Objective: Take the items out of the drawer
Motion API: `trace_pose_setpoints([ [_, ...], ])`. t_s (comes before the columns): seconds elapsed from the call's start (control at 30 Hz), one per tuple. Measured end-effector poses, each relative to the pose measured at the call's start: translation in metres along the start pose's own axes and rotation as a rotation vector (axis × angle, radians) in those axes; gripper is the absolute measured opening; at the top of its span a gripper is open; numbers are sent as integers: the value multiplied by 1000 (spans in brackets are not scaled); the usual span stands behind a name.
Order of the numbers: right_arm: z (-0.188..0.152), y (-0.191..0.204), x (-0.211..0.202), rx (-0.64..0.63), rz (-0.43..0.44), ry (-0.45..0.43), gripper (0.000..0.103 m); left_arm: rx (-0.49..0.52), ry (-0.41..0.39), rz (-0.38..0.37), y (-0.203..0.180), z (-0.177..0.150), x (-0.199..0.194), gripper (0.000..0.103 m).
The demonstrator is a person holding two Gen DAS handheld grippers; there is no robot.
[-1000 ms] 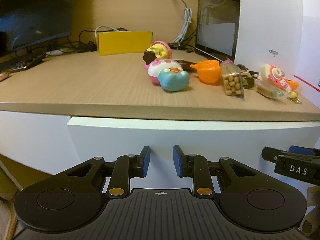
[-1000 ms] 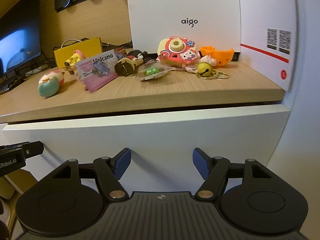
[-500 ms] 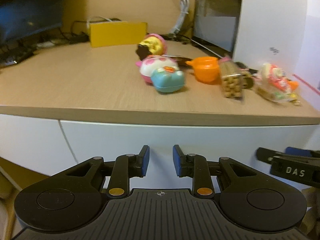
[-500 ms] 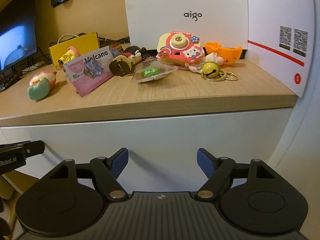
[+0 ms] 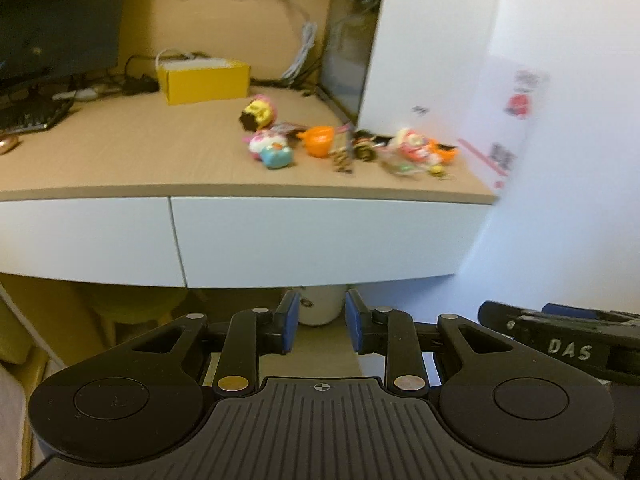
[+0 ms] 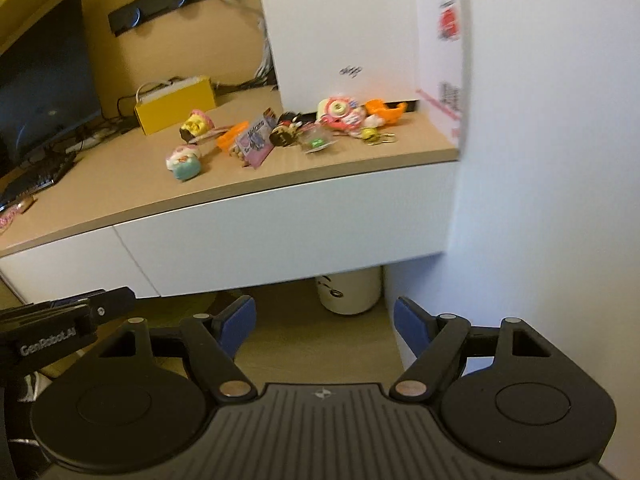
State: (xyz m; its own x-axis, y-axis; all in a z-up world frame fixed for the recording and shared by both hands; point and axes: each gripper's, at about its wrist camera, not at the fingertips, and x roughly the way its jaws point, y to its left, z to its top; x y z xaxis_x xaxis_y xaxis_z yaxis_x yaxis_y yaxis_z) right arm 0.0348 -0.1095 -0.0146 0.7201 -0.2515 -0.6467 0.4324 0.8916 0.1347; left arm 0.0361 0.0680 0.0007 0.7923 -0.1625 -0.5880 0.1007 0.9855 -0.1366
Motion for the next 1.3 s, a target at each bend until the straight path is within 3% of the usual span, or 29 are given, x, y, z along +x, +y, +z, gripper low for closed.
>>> trace_pose_setpoints([
  [0.17,-22,7,-45,-23,-67,-48,77,-21,-65,-30,5,-12,-32,28],
  [0.4,-39,24,-69,-109,-81,-73,77,-8,-21,-41,5,-15,-31,28],
  [0.73,-40,9,-66,7,-97,-19,77,61,-12,-98,-8,-17,-33,28],
  [1.3,-31,23,-48,-51,-78,-10,77,-4,2,-67,2,-15,-26,28],
])
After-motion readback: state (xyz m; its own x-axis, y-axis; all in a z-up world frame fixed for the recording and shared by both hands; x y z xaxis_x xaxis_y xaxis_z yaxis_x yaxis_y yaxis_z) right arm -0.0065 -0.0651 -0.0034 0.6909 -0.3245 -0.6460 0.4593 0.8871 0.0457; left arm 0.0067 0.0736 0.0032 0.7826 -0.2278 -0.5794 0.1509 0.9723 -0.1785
